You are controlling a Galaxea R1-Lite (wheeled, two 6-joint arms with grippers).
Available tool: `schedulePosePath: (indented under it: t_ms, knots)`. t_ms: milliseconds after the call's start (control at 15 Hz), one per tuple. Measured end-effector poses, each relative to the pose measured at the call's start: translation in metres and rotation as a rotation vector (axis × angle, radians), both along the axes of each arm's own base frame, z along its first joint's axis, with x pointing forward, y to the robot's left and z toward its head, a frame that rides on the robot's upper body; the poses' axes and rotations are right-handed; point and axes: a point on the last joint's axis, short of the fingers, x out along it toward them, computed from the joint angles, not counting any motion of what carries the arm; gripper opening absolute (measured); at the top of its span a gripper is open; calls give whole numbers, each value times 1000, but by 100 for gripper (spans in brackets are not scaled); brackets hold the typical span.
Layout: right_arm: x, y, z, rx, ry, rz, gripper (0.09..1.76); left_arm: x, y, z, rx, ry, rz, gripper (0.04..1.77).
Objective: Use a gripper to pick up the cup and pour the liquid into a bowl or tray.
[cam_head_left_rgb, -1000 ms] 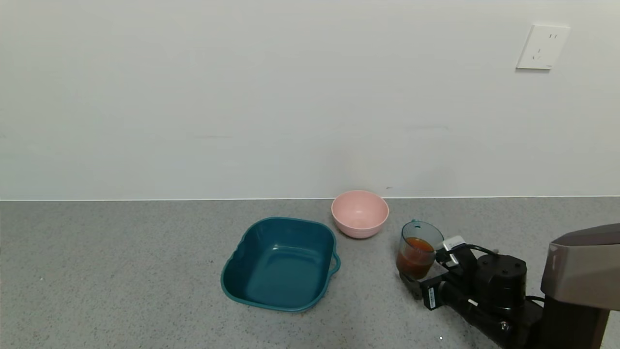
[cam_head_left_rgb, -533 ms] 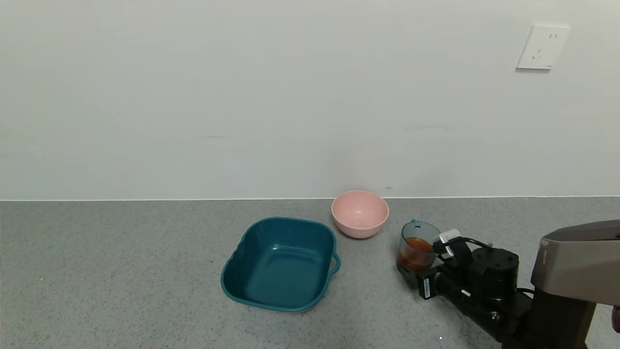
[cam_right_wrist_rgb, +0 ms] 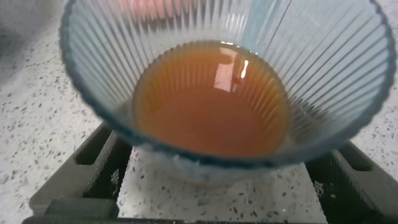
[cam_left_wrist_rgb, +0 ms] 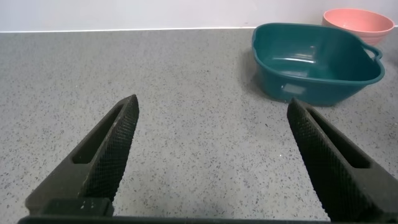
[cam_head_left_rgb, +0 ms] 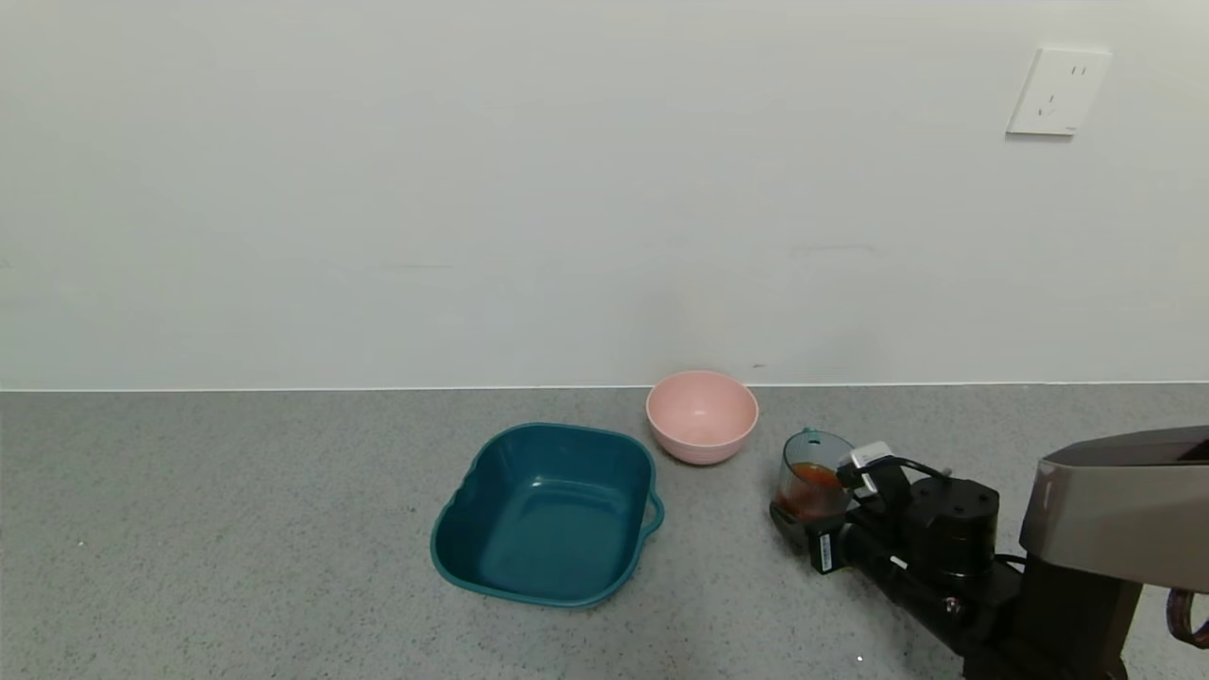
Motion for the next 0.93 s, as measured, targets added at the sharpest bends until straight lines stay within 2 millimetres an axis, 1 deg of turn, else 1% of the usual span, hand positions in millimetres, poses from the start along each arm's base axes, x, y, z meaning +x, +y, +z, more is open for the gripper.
schedulePosePath:
  t_ms: [600, 933]
  knots:
    - [8, 2, 2, 7, -27, -15, 171, 0, 0, 0, 0, 0, 0, 172]
    - [12, 2, -1, 10, -31, -21, 171, 0, 0, 0, 0, 1, 0, 172]
